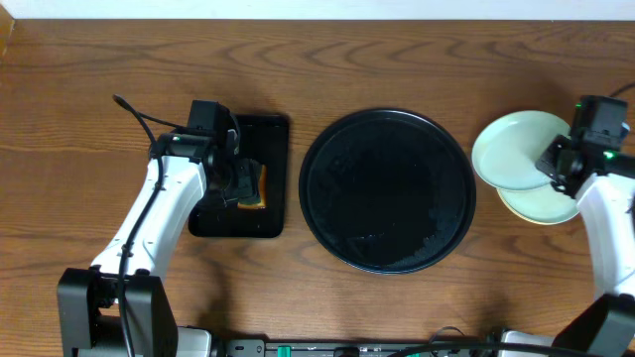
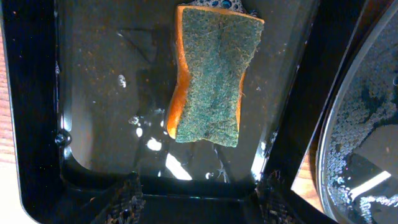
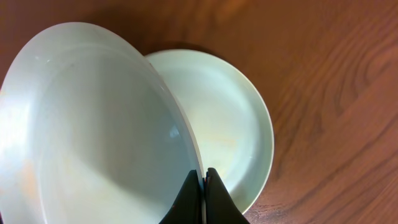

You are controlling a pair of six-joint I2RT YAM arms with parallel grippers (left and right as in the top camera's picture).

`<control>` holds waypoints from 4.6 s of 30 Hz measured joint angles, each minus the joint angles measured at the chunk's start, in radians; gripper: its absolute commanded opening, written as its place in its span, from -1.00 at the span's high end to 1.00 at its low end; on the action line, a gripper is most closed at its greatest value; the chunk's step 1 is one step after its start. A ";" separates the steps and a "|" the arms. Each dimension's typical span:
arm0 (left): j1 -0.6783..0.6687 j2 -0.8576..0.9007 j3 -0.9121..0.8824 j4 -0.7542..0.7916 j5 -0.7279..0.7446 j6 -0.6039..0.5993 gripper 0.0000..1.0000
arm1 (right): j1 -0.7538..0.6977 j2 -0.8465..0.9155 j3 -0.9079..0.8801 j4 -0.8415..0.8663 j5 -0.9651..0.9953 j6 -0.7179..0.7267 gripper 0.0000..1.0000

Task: Clean dirty plates on tray and stack at the side

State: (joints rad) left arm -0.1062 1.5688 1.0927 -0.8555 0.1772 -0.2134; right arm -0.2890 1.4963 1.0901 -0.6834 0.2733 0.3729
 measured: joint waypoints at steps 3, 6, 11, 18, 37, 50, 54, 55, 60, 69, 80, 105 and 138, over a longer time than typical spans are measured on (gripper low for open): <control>0.000 0.000 0.000 0.000 0.000 0.000 -0.24 | -0.061 0.035 0.000 -0.001 -0.039 0.007 0.98; 0.000 0.000 0.000 0.000 0.000 0.000 -0.24 | -0.103 0.059 0.000 -0.001 -0.063 0.010 0.97; 0.000 0.000 0.000 0.000 0.000 0.000 -0.24 | -0.143 0.061 0.000 0.008 -0.094 0.022 0.15; 0.000 0.000 0.000 0.002 0.000 0.000 -0.24 | -0.144 0.061 0.000 0.011 -0.274 -0.049 -0.06; 0.000 -0.030 0.178 -0.254 -0.080 0.026 -0.54 | 0.294 -0.093 0.000 -0.184 -0.432 -0.323 -0.98; 0.000 -0.636 -0.127 -0.089 -0.080 0.028 -0.68 | 0.340 -0.610 -0.166 -0.155 -0.366 -0.294 -0.98; 0.000 -0.891 -0.227 -0.059 -0.080 0.028 -0.68 | 0.341 -0.795 -0.254 -0.164 -0.362 -0.287 -0.98; 0.000 -0.931 -0.237 -0.061 -0.080 0.028 -0.68 | 0.341 -0.829 -0.264 -0.175 -0.362 -0.286 -0.99; 0.000 -1.079 -0.251 -0.063 -0.080 0.028 -0.69 | 0.342 -0.923 -0.274 -0.288 -0.361 -0.282 -0.99; 0.000 -1.132 -0.251 -0.066 -0.080 0.028 -0.71 | 0.342 -0.932 -0.278 -0.459 -0.362 -0.278 -0.98; 0.000 -1.132 -0.251 -0.083 -0.080 0.030 -0.88 | 0.342 -0.937 -0.282 -0.463 -0.362 -0.278 -0.98; 0.000 -1.132 -0.252 -0.083 -0.080 0.030 -0.89 | 0.386 -1.485 -1.042 0.748 -0.351 -0.404 -0.99; 0.000 -1.132 -0.252 -0.084 -0.080 0.030 -0.90 | 0.386 -1.484 -1.083 0.620 -0.351 -0.480 -0.99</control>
State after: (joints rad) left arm -0.1059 0.4366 0.8406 -0.9394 0.0975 -0.1833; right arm 0.0975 0.0120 0.0067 -0.0639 -0.0780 -0.1066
